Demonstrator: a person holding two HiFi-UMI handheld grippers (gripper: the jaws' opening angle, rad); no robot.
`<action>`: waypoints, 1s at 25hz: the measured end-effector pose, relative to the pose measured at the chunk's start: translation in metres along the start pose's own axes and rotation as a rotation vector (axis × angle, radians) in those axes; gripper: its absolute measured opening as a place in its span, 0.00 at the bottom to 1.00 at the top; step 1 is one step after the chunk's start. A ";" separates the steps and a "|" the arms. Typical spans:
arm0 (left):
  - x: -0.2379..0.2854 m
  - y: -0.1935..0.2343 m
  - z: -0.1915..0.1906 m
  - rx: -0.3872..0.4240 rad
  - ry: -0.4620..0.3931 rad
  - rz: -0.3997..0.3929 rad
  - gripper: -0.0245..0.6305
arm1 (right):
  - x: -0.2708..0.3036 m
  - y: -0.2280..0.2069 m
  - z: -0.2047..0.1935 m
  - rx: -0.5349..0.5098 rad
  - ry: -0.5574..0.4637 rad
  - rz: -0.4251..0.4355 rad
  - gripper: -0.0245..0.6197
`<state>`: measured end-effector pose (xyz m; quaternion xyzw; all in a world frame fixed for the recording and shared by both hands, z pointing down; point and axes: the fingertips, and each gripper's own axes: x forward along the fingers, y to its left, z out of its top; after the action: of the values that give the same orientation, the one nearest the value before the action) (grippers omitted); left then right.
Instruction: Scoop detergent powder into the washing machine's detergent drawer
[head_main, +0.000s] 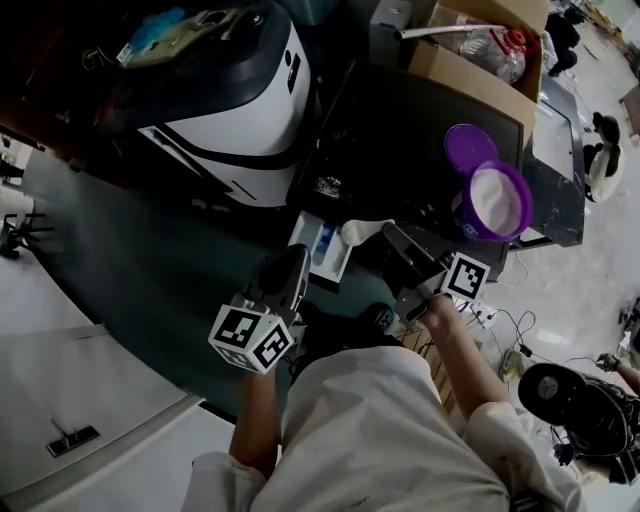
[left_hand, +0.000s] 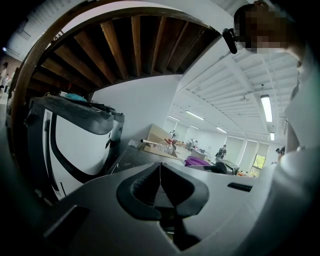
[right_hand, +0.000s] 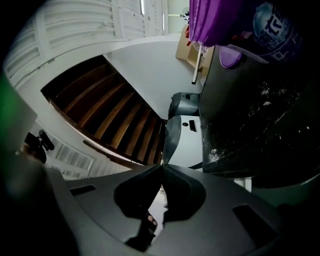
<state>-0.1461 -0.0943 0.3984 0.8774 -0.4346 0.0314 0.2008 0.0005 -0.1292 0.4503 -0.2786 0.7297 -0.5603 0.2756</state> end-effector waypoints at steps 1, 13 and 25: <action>-0.001 0.002 0.000 -0.001 0.002 0.002 0.07 | 0.001 -0.003 -0.003 -0.007 0.009 -0.009 0.05; -0.010 0.013 -0.010 -0.020 0.032 -0.001 0.07 | 0.001 -0.031 -0.026 -0.118 0.039 -0.111 0.05; -0.020 0.022 -0.024 -0.037 0.070 0.004 0.07 | 0.006 -0.063 -0.052 -0.305 0.111 -0.258 0.05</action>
<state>-0.1726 -0.0821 0.4227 0.8710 -0.4296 0.0547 0.2320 -0.0347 -0.1132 0.5224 -0.3771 0.7784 -0.4884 0.1156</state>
